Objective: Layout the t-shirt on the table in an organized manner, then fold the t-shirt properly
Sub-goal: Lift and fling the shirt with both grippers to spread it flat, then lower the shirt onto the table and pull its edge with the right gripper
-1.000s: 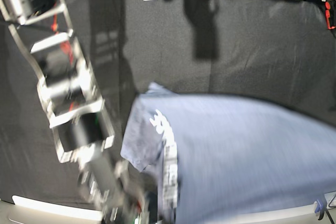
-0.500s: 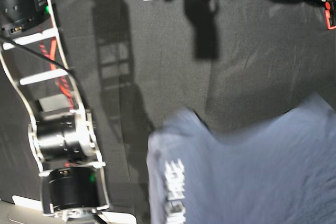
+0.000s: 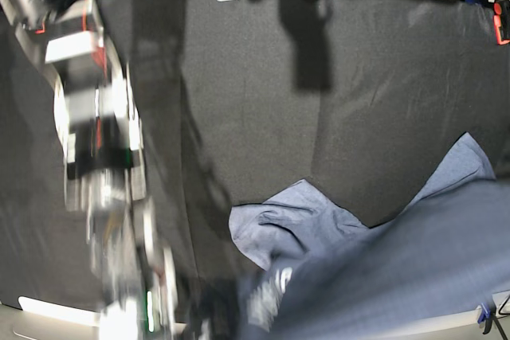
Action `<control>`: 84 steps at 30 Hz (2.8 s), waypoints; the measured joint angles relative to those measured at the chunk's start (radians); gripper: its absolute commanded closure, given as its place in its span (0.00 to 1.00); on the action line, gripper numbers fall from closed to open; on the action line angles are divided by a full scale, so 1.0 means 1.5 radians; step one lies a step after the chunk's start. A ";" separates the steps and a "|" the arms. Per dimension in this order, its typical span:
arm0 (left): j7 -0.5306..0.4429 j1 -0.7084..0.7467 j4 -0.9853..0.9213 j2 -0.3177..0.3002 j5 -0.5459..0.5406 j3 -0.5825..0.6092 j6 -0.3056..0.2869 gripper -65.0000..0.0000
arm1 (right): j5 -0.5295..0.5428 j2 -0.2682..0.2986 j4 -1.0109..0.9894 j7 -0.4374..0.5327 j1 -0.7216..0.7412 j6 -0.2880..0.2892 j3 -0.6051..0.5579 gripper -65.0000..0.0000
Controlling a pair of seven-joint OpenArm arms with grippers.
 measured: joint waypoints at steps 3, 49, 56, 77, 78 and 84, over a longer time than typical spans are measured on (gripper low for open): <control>0.006 0.048 -0.001 0.036 -0.009 0.000 -0.016 1.00 | -0.008 0.020 0.066 -0.003 -0.101 0.000 -0.001 1.00; 0.142 0.448 -0.002 0.184 -0.097 -0.087 -0.141 0.58 | 0.041 0.039 0.487 -0.006 -0.917 0.022 0.165 0.70; 0.151 0.448 -0.002 0.151 -0.097 -0.087 -0.141 0.57 | 0.143 0.043 0.523 0.027 -0.910 0.048 0.168 0.67; 0.119 0.349 -0.002 0.168 -0.074 -0.001 -0.141 0.57 | 0.355 0.024 -0.075 0.113 -0.277 0.005 0.202 0.42; 0.112 0.349 -0.002 0.172 -0.057 0.012 -0.144 0.57 | 0.361 0.021 -0.122 0.115 -0.237 0.005 0.202 0.42; 0.079 0.349 -0.002 0.189 -0.017 0.028 -0.141 0.57 | 0.364 0.002 -0.435 0.127 -0.040 0.017 0.201 0.42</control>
